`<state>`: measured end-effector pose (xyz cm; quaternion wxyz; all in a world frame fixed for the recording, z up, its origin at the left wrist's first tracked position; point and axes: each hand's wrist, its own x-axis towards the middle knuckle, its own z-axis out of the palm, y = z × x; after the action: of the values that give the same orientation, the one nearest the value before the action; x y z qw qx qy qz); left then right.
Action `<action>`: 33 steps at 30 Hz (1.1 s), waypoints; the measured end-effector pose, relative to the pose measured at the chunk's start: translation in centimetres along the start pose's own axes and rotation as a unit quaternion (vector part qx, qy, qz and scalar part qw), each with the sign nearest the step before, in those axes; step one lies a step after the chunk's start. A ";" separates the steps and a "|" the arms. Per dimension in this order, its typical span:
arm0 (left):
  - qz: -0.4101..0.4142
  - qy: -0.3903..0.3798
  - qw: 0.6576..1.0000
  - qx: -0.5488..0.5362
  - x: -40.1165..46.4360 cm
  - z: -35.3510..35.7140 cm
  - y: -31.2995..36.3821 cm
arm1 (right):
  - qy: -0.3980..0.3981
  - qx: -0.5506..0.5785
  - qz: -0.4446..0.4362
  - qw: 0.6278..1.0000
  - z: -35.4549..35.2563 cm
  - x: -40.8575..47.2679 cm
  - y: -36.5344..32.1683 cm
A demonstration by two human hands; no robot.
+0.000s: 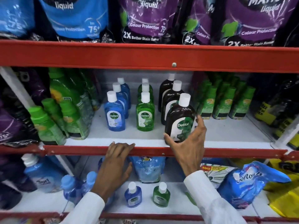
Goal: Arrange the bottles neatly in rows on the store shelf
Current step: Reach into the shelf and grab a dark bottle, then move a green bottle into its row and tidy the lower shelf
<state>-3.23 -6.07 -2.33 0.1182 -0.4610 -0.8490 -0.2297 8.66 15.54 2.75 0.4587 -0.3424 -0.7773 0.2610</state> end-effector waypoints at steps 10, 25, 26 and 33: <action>-0.056 0.008 0.995 0.079 -1.2 -1.9 -3.4 | -0.396 -0.068 -0.095 0.911 0.2 -8.7 9.9; -0.048 0.008 0.999 0.016 -1.4 -1.9 -3.7 | -0.413 -0.048 -0.034 0.909 0.5 -7.6 4.9; -0.050 0.011 0.999 0.008 -1.4 -1.9 -3.6 | -0.388 -0.020 -0.039 0.920 -0.6 -6.8 3.1; -0.062 0.025 0.998 -0.015 -1.3 -1.9 -3.4 | -0.239 0.094 -0.134 0.957 -4.1 -0.5 -8.4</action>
<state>-5.41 -9.54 -2.17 0.1178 -0.4036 -0.8690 -0.2609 9.99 10.19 10.34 0.3202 -0.1178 -0.8753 0.3427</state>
